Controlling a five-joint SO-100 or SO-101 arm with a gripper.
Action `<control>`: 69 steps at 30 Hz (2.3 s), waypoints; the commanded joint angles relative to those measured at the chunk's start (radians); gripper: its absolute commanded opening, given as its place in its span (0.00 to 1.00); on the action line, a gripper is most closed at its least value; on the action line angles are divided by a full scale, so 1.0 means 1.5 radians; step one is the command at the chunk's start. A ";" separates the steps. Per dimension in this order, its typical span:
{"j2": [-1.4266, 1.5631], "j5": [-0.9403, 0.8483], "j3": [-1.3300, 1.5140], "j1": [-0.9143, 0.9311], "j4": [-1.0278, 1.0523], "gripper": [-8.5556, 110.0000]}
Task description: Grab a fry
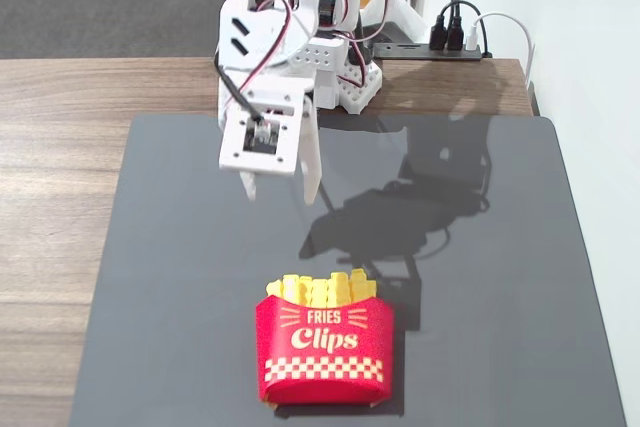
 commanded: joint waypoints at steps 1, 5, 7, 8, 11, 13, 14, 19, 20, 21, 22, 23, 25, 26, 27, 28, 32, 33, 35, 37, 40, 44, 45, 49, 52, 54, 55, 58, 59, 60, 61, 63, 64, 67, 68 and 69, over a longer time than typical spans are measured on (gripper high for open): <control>-0.049 0.005 -0.076 -0.015 -0.020 0.26; -0.122 0.010 -0.127 -0.031 -0.035 0.26; -0.152 0.010 -0.144 -0.033 -0.044 0.26; -0.169 0.010 -0.151 -0.034 -0.050 0.26; -0.209 0.010 -0.174 -0.036 -0.062 0.26; -0.231 0.009 -0.186 -0.039 -0.066 0.26; -0.242 0.008 -0.191 -0.041 -0.072 0.26; -0.282 0.012 -0.201 -0.053 -0.089 0.25; -0.289 0.016 -0.201 -0.056 -0.093 0.24; -0.297 0.019 -0.201 -0.058 -0.098 0.24; -0.306 0.022 -0.201 -0.061 -0.104 0.23; -0.312 0.026 -0.201 -0.063 -0.108 0.23; -0.324 0.031 -0.201 -0.066 -0.116 0.23; -0.330 0.033 -0.201 -0.069 -0.120 0.23; -0.335 0.035 -0.201 -0.070 -0.124 0.23; -0.341 0.037 -0.201 -0.072 -0.128 0.23; -0.353 0.041 -0.201 -0.077 -0.141 0.22; -0.356 0.042 -0.201 -0.078 -0.144 0.21; -0.360 0.045 -0.202 -0.080 -0.148 0.20; -0.362 0.048 -0.202 -0.083 -0.149 0.17; -0.365 0.052 -0.202 -0.085 -0.151 0.15; -0.370 0.057 -0.202 -0.087 -0.153 0.13; -0.371 0.059 -0.202 -0.087 -0.155 0.12; -0.371 0.064 -0.202 -0.088 -0.159 0.09; -0.371 0.066 -0.202 -0.088 -0.161 0.08; -0.371 0.067 -0.202 -0.087 -0.161 0.08; -0.371 0.067 -0.202 -0.087 -0.161 0.08; -0.364 0.069 -0.202 -0.086 -0.155 0.08; -0.359 0.070 -0.202 -0.086 -0.150 0.08; -0.353 0.070 -0.202 -0.086 -0.143 0.08; -0.344 0.070 -0.202 -0.086 -0.136 0.08; -0.325 0.070 -0.197 -0.085 -0.127 0.08; -0.311 0.070 -0.193 -0.085 -0.117 0.08; -0.276 0.065 -0.172 -0.083 -0.104 0.08; -0.266 0.065 -0.162 -0.082 -0.103 0.08; -0.254 0.063 -0.151 -0.081 -0.102 0.08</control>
